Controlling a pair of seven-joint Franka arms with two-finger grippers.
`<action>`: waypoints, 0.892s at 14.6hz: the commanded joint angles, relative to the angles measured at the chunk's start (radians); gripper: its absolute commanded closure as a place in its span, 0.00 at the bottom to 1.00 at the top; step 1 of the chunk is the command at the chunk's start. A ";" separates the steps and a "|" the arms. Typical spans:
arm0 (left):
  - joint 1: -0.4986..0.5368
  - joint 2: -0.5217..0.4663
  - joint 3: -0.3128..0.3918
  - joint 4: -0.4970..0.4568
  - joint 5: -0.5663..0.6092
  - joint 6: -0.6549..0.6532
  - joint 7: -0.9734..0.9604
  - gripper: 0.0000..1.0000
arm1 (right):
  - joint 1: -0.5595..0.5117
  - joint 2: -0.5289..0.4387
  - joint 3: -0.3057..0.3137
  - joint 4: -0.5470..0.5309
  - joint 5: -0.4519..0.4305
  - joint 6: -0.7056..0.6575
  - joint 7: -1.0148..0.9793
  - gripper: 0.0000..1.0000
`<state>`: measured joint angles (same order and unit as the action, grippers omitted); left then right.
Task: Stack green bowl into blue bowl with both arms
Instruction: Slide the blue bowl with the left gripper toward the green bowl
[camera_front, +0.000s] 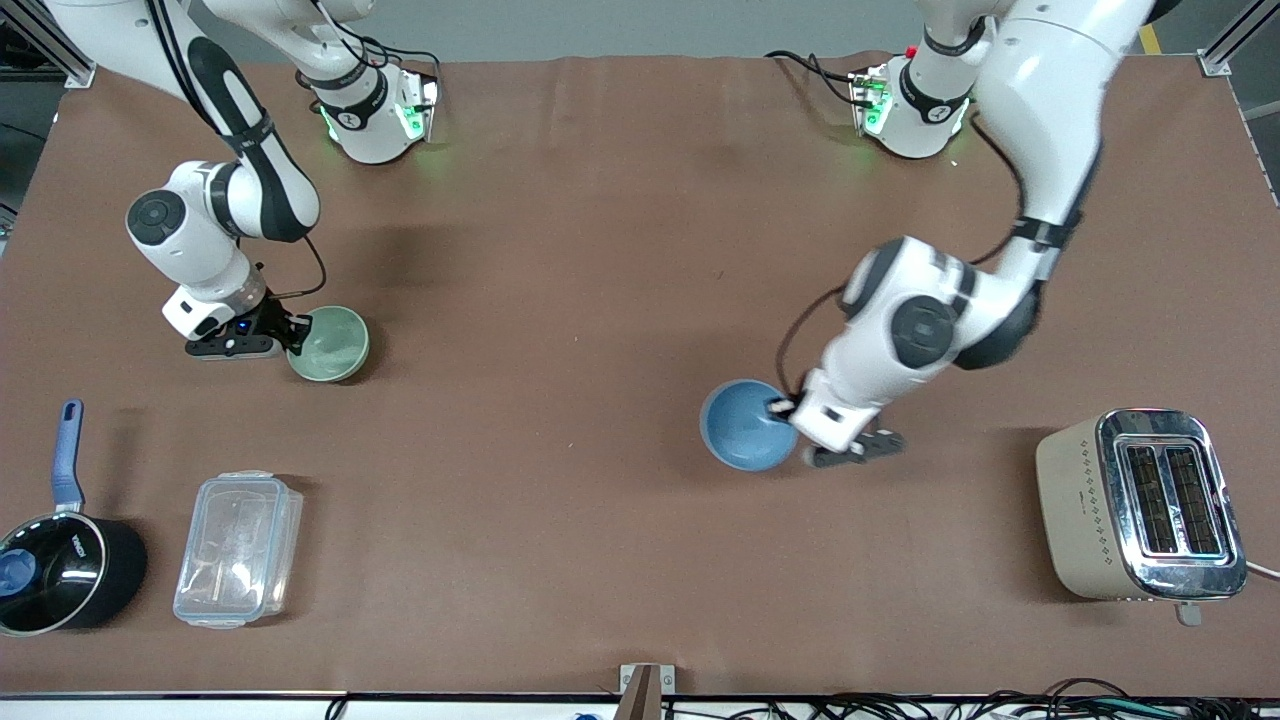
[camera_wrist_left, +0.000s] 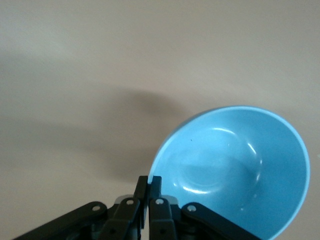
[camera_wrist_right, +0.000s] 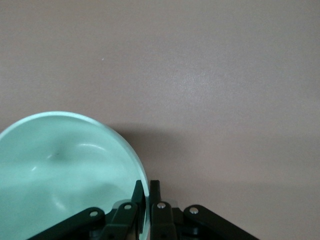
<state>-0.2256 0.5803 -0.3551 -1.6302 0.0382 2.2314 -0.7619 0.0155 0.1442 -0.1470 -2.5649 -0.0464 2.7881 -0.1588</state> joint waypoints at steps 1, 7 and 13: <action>-0.108 0.090 0.011 0.087 0.020 -0.009 -0.129 1.00 | 0.004 -0.119 0.009 0.046 -0.006 -0.230 0.002 1.00; -0.241 0.202 0.016 0.108 0.019 0.155 -0.319 1.00 | 0.101 -0.149 0.030 0.461 0.060 -0.844 0.126 1.00; -0.239 0.190 0.018 0.133 0.032 0.157 -0.335 0.00 | 0.145 -0.106 0.173 0.581 0.157 -0.854 0.391 1.00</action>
<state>-0.4693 0.7891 -0.3467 -1.5230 0.0388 2.4019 -1.0781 0.1509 -0.0117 -0.0258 -2.0417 0.0708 1.9358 0.1306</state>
